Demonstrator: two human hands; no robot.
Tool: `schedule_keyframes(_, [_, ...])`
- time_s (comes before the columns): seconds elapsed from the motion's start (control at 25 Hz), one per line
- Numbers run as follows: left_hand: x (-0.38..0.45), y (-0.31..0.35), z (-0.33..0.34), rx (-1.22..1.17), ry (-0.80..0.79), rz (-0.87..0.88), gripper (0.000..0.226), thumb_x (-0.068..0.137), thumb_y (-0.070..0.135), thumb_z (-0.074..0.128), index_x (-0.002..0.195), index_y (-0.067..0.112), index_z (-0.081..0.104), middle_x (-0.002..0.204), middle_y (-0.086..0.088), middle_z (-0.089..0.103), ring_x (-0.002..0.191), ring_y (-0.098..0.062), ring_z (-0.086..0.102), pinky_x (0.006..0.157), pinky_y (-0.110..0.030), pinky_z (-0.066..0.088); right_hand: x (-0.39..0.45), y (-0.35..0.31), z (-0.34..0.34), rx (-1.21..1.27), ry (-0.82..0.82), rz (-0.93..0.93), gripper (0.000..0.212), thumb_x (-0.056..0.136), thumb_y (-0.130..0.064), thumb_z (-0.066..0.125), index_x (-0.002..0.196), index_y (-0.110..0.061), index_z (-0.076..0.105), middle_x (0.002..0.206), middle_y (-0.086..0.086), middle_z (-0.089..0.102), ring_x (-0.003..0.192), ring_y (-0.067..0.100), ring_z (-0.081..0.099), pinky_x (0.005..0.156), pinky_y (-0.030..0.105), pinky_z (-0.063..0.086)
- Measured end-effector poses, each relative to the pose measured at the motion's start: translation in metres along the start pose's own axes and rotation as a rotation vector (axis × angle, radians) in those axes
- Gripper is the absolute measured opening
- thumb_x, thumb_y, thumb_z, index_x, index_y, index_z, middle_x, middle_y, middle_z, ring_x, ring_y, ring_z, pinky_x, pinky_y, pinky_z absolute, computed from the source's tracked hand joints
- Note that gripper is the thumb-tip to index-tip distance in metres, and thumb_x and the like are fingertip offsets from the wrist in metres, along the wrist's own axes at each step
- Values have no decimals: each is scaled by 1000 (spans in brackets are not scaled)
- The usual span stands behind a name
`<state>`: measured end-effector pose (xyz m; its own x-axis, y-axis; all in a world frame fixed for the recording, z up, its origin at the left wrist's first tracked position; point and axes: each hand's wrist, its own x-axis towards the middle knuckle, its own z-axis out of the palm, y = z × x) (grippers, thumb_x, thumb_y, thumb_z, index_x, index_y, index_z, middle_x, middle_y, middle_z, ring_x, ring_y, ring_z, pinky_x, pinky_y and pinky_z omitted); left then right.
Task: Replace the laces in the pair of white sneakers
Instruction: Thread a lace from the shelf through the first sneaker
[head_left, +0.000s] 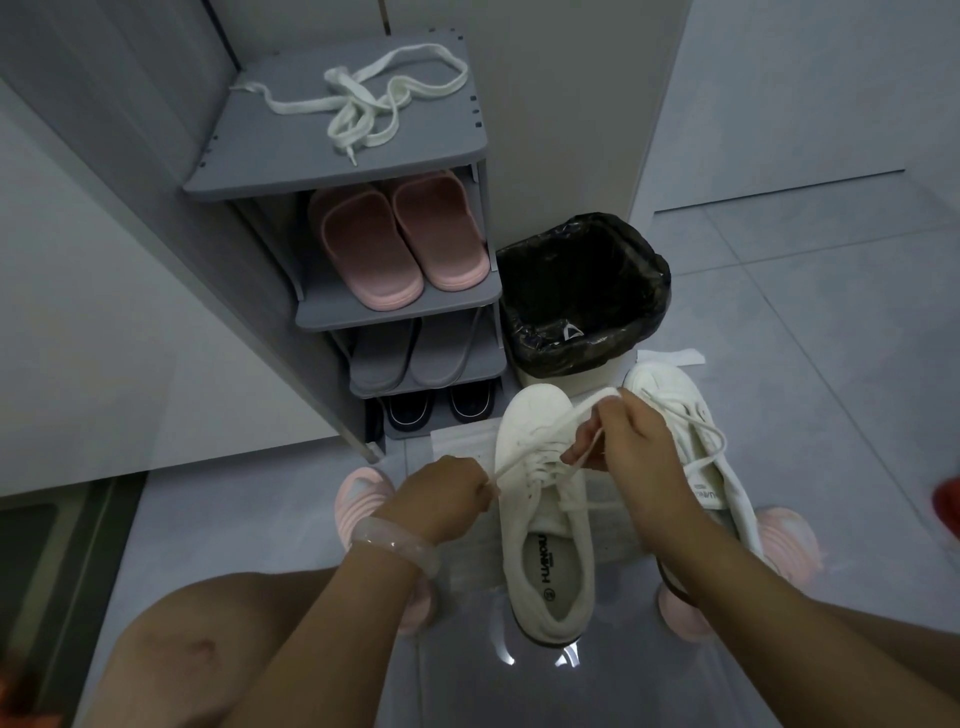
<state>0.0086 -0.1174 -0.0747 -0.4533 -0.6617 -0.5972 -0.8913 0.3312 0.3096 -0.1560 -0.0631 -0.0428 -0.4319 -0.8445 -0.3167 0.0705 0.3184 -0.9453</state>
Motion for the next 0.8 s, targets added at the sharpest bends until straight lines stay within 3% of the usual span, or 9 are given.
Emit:
schedule_keyframes(0.12, [-3,5,-3,71,-43,-1,45,98,40,32,102,10,66,108,-10,59,101,-25,55,90,-37,44,5,-1,-2,173,-62,258,48,98,-22,24,63,-5,52,62,20,65,60,29,64,63,30,54])
schedule_keyframes(0.24, [-3,9,-5,-108,50,5,33,97,24,40,83,7,64,80,-7,60,73,-19,58,71,-25,44,9,5,-2,317,-197,295,61,100,-38,13,86,-9,65,79,19,71,73,26,70,69,27,56])
schedule_keyframes(0.32, [-2,10,-5,-327,26,-5,26,95,12,44,75,9,59,64,0,58,53,-9,55,56,-15,46,11,8,-3,394,-262,279,57,100,-43,12,103,-18,63,93,15,73,89,23,70,84,29,53])
schedule_keyframes(0.44, [-1,15,-4,-638,-35,45,16,93,2,47,90,-1,62,65,0,61,51,-3,59,55,-13,52,11,9,-5,456,-263,277,42,100,-36,22,108,-21,61,105,10,71,99,21,67,91,31,49])
schedule_keyframes(0.48, [0,17,-3,-712,-24,54,13,92,1,48,88,0,61,65,-2,62,50,-3,60,55,-15,54,11,11,-7,349,-249,257,35,100,-31,28,109,-20,60,106,7,71,101,20,66,92,32,49])
schedule_keyframes(0.56, [2,20,-1,-818,52,31,15,90,1,53,76,7,53,63,-6,63,45,-5,60,51,-18,54,8,13,-15,-106,-263,156,25,97,-24,40,116,-20,55,110,3,67,104,18,62,91,31,48])
schedule_keyframes(0.68, [5,20,6,-810,174,-24,24,86,6,61,66,8,48,60,-8,63,39,-3,57,45,-16,50,0,22,-26,-715,-300,-80,47,89,-12,51,134,-19,40,124,2,51,108,14,50,85,26,40])
schedule_keyframes(0.8, [7,18,14,-820,183,-24,23,83,4,64,67,6,49,61,-9,62,41,-3,58,48,-17,52,-8,25,-26,-902,-219,-325,30,89,-13,52,119,-14,56,109,7,59,98,20,56,78,30,45])
